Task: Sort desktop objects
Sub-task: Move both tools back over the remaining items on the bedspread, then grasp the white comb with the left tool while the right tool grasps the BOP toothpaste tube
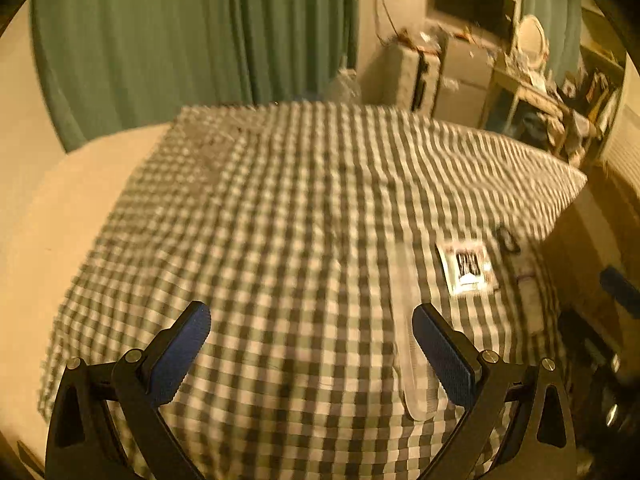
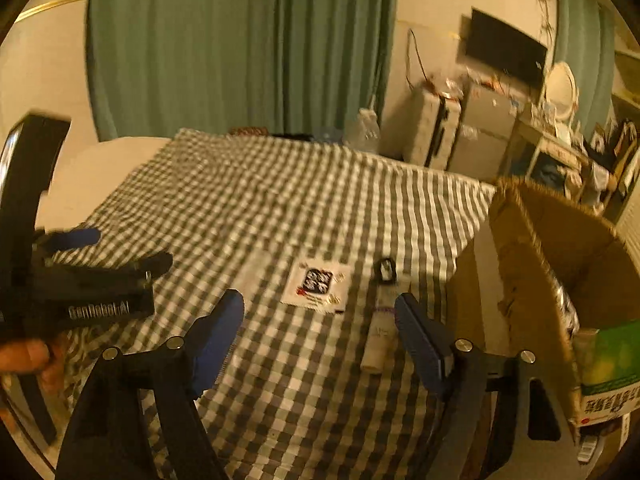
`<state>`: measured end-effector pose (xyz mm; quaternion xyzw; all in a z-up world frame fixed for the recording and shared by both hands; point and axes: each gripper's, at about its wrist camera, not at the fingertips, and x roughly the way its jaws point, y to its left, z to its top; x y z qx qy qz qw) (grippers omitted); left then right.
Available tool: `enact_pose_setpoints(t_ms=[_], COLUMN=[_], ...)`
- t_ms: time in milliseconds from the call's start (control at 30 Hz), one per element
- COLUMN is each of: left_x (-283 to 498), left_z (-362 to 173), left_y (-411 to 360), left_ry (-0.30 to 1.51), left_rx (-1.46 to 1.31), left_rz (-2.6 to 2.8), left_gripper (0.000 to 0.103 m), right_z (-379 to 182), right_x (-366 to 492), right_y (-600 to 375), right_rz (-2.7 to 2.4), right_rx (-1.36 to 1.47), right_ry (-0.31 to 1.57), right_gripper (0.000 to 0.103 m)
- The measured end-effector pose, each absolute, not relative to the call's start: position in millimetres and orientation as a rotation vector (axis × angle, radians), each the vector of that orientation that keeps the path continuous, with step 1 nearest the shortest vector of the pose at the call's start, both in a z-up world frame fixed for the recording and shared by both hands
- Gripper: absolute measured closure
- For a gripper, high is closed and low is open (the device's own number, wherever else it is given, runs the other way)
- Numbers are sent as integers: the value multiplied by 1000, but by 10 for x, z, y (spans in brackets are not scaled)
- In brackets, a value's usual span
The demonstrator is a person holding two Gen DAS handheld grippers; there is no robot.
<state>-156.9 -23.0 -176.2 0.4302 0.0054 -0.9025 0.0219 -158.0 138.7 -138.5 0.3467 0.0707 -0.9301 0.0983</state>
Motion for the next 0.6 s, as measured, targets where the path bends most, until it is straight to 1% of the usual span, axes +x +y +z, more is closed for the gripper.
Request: enact_pose_setpoints(t_ms=[233, 300, 333, 400, 467, 533, 567, 600], left_x=[-1672, -1711, -1722, -1774, -1824, -1864, -1875, -1877], left_z=[-1983, -2040, -2091, -2173, -2287, -2401, -2442, -2454], left_y=[10, 70, 124, 167, 205, 228, 244, 257], left_ry=[-16, -34, -49, -61, -69, -83, -100, -112], left_rx=[1470, 1505, 1533, 1584, 1651, 1712, 1720, 1715], left_rz=[-2823, -2830, -2830, -2824, -2808, -2787, -2779, -2781], left_gripper=[3, 3, 5, 5, 5, 5, 5, 4], right_z=[-1683, -1742, -1773, -1835, -1945, -2056, -2108, -2140], right_x=[-1845, -1905, -1937, -1988, -2081, -2158, -2196, -2215], right_y=[1516, 1575, 1599, 1618, 1637, 1645, 1663, 1673], right_rz=[-2750, -2752, -2756, -2762, -2750, -2751, -2755, -2756], right_rx=[1253, 1313, 1339, 1384, 1453, 1506, 1536, 1553], right_ry=[161, 137, 132, 142, 149, 161, 166, 168], right_gripper=[25, 28, 28, 31, 33, 37, 41, 43])
